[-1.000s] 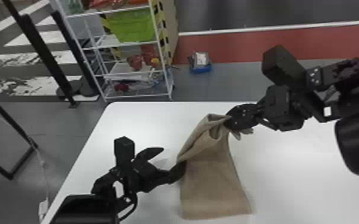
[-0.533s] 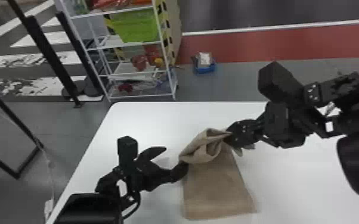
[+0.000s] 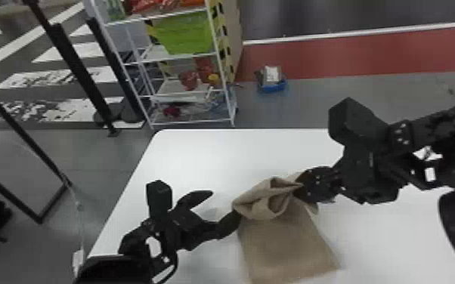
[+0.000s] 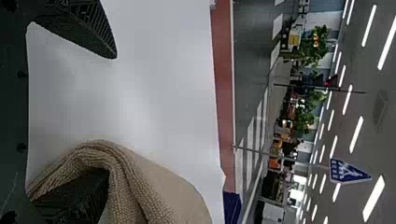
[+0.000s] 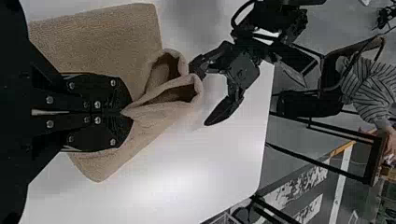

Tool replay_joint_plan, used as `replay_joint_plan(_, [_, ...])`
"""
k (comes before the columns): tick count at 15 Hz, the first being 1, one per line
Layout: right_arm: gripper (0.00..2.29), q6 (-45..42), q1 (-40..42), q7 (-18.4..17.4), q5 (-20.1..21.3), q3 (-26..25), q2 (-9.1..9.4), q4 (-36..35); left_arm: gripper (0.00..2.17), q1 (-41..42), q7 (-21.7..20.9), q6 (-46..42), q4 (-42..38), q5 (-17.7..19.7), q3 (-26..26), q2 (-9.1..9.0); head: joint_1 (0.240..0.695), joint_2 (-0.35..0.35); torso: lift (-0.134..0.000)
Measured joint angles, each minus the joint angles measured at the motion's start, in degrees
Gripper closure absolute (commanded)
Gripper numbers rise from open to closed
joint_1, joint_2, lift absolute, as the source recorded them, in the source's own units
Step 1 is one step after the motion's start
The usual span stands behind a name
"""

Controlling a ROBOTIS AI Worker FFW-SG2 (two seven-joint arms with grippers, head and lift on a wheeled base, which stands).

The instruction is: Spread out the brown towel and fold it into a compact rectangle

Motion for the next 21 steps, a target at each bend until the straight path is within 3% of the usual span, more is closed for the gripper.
replay_joint_plan(5, [1.66,-0.3,-2.1,0.0,-1.0,-1.9,1.68,1.3,0.05,1.9,-1.3,0.9,-2.5,0.6,0.5,0.0,0.695,0.282,-0.124])
replay_joint_plan(12, [1.66,-0.4,-2.6,0.0,-0.9,-2.0,1.78,1.7,0.05,3.5,-4.5,4.0,-5.4,3.7,0.3,0.0,0.695,0.267,-0.124])
replay_joint_plan(21, [1.66,0.5,-1.7,0.0,-1.8,-1.9,1.67,-0.4,0.05,-0.5,-3.2,3.3,1.1,1.3,-0.3,0.0,0.695,0.27,-0.124])
